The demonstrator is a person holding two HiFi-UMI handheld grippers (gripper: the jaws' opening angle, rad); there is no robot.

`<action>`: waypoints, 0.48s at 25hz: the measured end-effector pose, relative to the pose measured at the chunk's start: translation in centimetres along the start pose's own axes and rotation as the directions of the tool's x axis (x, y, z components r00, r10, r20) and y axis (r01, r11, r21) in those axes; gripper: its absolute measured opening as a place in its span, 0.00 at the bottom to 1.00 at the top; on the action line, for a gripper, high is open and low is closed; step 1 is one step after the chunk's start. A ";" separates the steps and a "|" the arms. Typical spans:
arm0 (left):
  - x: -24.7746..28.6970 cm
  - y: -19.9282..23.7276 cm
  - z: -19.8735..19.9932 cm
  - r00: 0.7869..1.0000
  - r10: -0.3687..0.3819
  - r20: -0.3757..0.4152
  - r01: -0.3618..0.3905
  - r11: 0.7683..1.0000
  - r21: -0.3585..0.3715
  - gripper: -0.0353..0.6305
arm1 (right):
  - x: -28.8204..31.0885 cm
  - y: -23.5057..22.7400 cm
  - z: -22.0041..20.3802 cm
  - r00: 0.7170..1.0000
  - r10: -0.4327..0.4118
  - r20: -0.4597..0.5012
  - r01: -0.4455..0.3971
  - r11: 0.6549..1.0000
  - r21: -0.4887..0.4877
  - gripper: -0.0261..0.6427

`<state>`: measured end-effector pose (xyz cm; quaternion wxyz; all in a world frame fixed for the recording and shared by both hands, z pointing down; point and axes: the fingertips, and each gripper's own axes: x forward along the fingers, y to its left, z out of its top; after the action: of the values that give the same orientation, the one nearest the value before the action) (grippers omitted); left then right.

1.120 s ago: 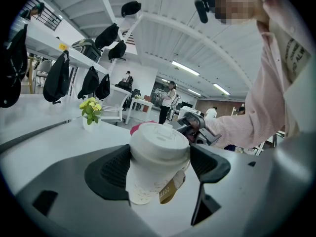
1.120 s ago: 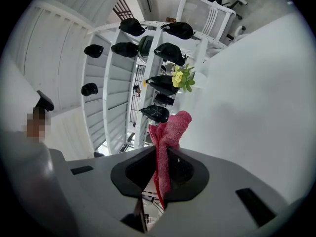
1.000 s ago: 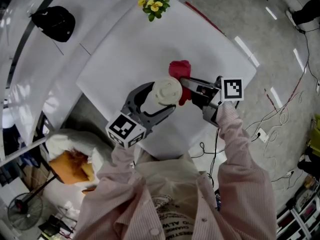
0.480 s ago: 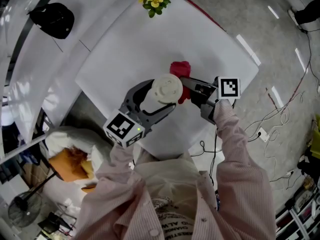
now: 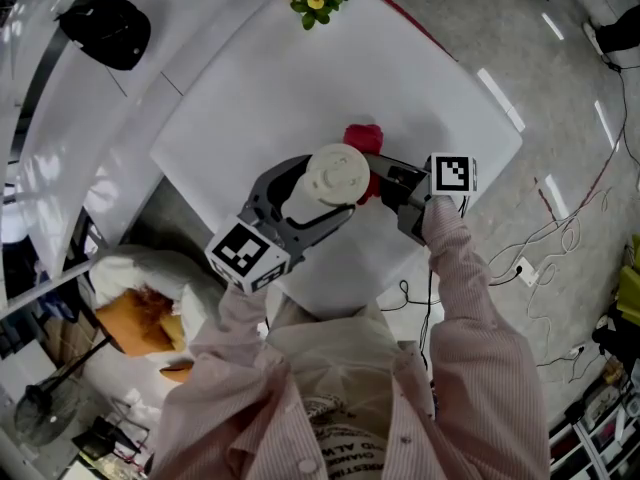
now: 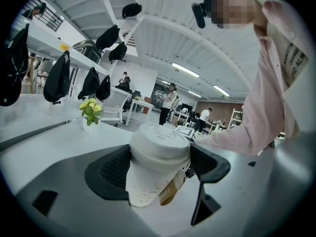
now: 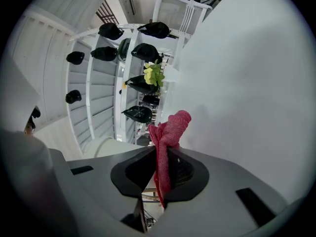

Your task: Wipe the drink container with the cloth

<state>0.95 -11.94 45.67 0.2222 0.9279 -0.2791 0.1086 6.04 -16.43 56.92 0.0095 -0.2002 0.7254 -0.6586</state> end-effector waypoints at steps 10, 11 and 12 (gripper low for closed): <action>0.0 -0.3 0.1 1.000 -0.004 -0.001 0.004 1.000 0.007 0.62 | 0.2 -1.2 -0.6 0.999 -0.036 -0.001 0.036 0.997 0.066 0.11; 0.0 -0.3 0.1 1.000 -0.004 -0.001 0.004 1.000 0.007 0.62 | 0.2 -1.3 -0.6 0.999 -0.040 0.002 0.039 0.996 0.074 0.11; 0.0 -0.2 0.1 1.000 -0.004 -0.002 0.004 1.000 0.007 0.62 | 0.4 -1.3 -0.6 0.999 -0.032 0.005 0.032 0.997 0.073 0.11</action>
<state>1.07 -11.83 45.52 0.2193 0.9291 -0.2766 0.1102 5.91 -16.05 58.33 0.0084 -0.2134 0.6974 -0.6842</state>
